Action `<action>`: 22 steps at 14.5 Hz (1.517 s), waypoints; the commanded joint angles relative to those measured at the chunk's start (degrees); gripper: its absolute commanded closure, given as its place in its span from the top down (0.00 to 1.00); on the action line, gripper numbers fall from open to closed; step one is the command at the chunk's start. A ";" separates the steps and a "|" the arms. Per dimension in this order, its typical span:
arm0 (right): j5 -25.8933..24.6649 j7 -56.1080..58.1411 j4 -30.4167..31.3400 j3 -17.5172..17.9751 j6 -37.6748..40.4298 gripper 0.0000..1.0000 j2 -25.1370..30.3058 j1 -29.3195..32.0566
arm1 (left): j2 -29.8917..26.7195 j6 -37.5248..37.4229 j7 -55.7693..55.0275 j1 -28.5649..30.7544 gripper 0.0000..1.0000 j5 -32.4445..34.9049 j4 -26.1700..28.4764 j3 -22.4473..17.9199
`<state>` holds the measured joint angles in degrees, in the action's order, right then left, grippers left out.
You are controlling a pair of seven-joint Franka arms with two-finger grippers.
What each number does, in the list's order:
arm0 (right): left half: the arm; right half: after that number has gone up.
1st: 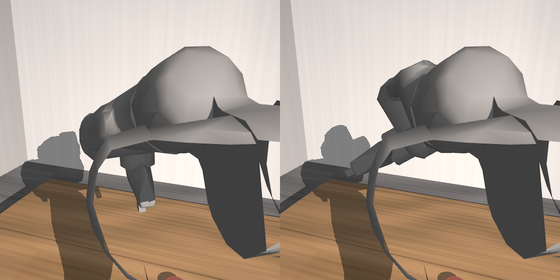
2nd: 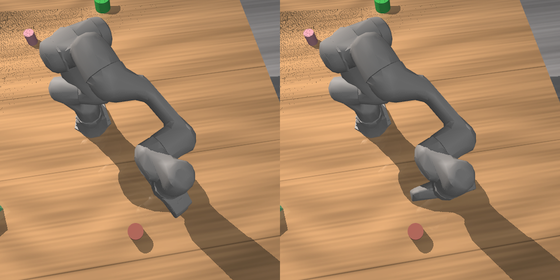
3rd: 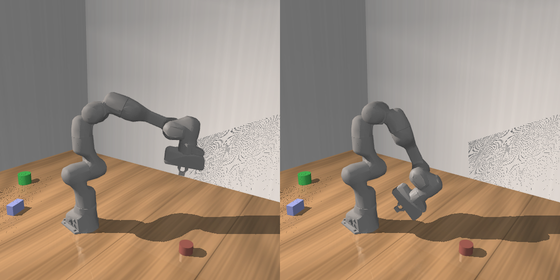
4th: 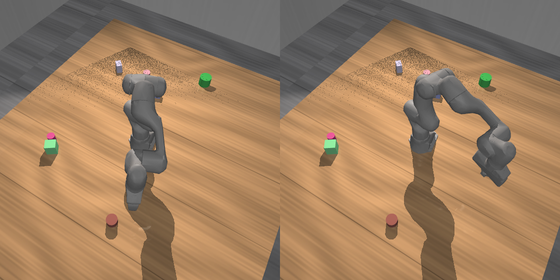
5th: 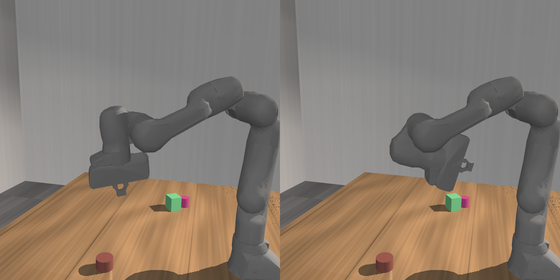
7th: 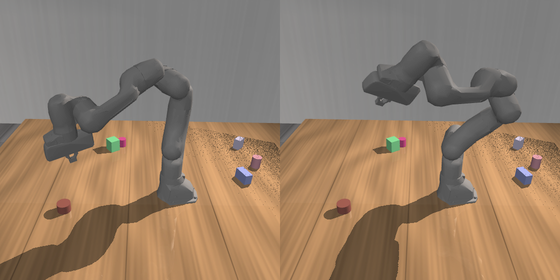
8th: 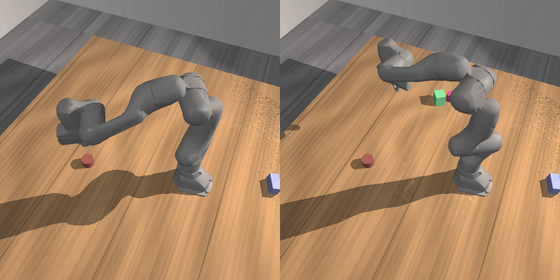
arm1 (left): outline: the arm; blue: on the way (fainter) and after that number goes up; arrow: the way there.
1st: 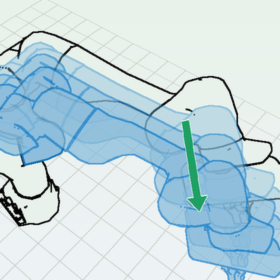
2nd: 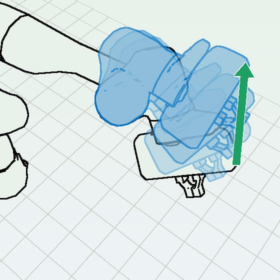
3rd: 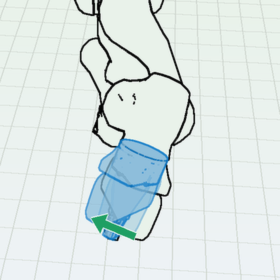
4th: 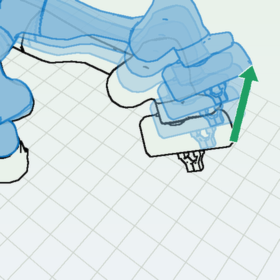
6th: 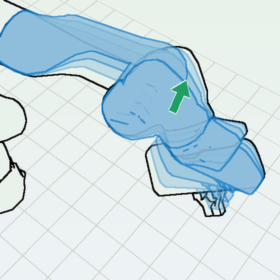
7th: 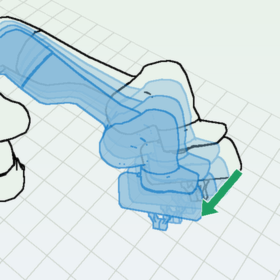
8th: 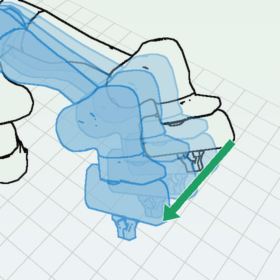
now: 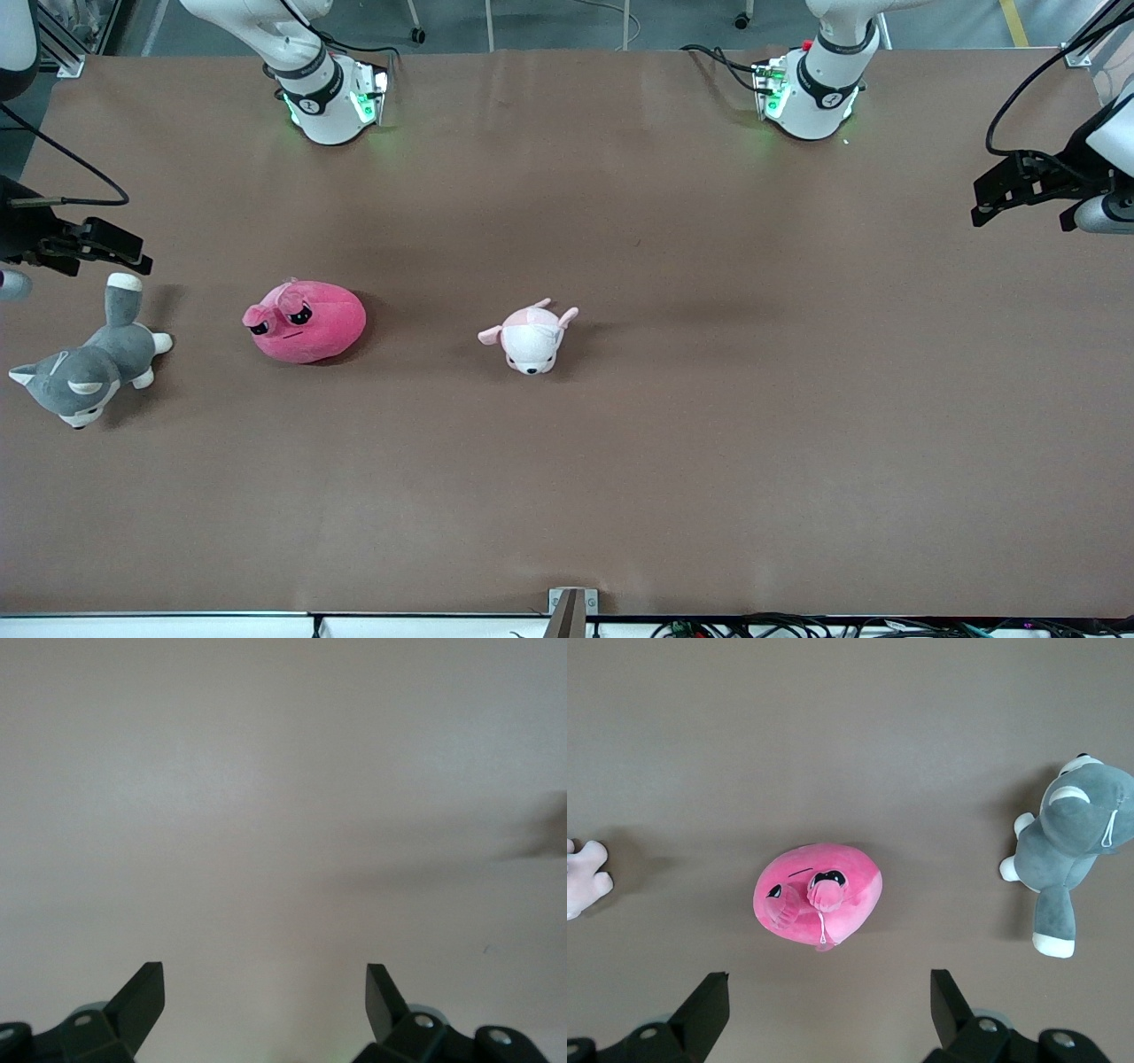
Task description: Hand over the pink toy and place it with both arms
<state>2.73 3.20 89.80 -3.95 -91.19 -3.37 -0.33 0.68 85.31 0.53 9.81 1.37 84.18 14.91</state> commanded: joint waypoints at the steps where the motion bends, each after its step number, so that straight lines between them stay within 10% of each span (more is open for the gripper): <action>1: -0.88 0.23 -1.11 0.96 0.49 1.00 -1.37 0.34 | -0.15 -0.49 0.70 0.21 1.00 -0.66 -0.16 0.20; 22: -0.80 0.05 1.70 1.05 10.33 1.00 6.87 0.33 | -0.15 -0.41 0.61 -10.59 1.00 -0.58 -0.16 -10.33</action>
<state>2.74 3.23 88.45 -3.16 -80.64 -0.49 -0.40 0.79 85.31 0.53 1.08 1.36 84.19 6.66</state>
